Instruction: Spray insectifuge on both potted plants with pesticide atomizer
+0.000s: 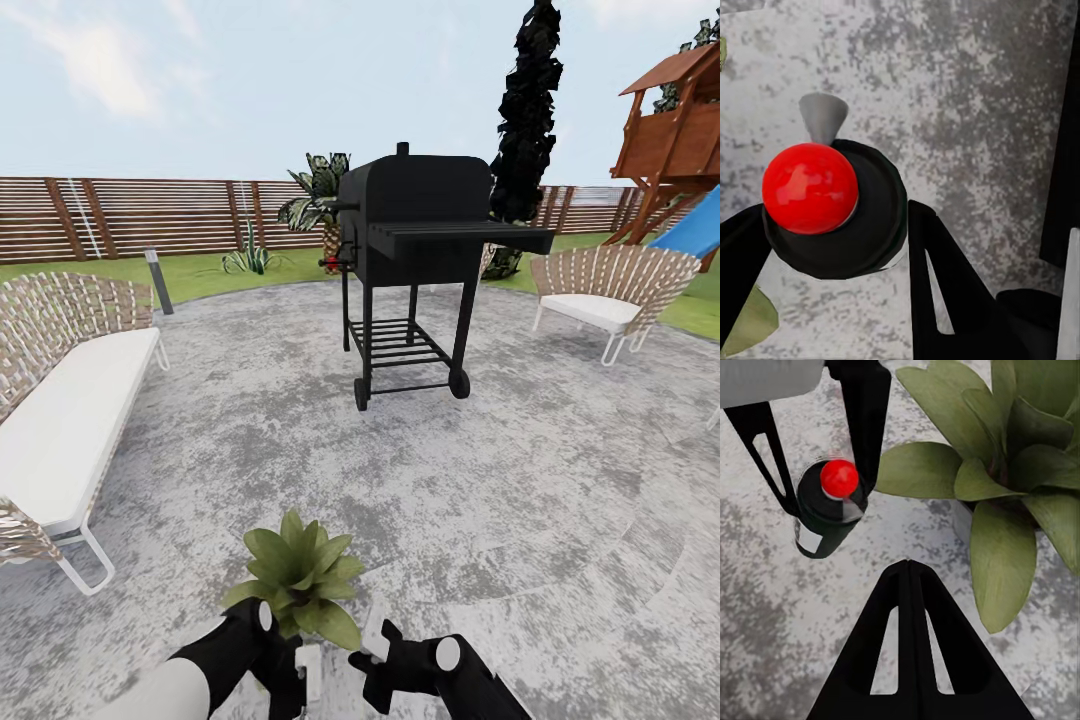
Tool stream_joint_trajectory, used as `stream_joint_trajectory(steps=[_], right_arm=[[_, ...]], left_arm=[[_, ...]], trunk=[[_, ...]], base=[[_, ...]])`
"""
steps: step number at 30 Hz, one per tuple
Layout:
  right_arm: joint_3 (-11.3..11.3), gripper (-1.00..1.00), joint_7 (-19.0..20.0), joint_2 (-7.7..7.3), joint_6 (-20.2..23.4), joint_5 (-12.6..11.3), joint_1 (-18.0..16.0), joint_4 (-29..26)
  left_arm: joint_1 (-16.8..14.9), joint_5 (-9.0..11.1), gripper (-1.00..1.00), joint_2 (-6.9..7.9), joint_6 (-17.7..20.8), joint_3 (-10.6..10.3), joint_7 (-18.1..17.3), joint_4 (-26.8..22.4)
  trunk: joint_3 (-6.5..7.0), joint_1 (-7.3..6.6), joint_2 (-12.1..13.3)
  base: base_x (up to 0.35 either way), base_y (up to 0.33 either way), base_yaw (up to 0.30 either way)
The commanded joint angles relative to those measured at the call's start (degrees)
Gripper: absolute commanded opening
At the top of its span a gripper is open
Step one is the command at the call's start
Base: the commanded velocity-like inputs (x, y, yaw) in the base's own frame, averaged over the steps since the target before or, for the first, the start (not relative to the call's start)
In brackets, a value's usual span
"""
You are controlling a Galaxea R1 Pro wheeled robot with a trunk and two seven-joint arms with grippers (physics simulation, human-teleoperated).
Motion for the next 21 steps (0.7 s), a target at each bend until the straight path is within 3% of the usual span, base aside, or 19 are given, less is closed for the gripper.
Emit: stream_joint_trajectory(steps=[1,6,21], right_arm=[[-0.1,-1.0,0.1,0.02,-0.4,0.6,0.0,-0.1],[-0.1,-1.0,0.0,0.02,-0.4,0.5,0.0,-0.1],[-0.1,-1.0,0.0,0.02,-0.4,0.5,0.0,-0.1]], left_arm=[[0.0,0.0,-1.0,-0.19,0.3,0.0,-0.2,-0.5],[0.2,0.3,-1.0,-1.09,0.3,0.4,-0.2,-3.0],[0.5,0.4,-1.0,-3.21,-0.1,0.5,-0.2,-3.0]], trunk=[[-0.05,-0.01,0.0],[-0.05,-0.01,0.0],[-0.05,-0.01,0.0]], base=[[0.0,0.0,0.0],[0.0,0.0,0.0],[0.0,0.0,0.0]])
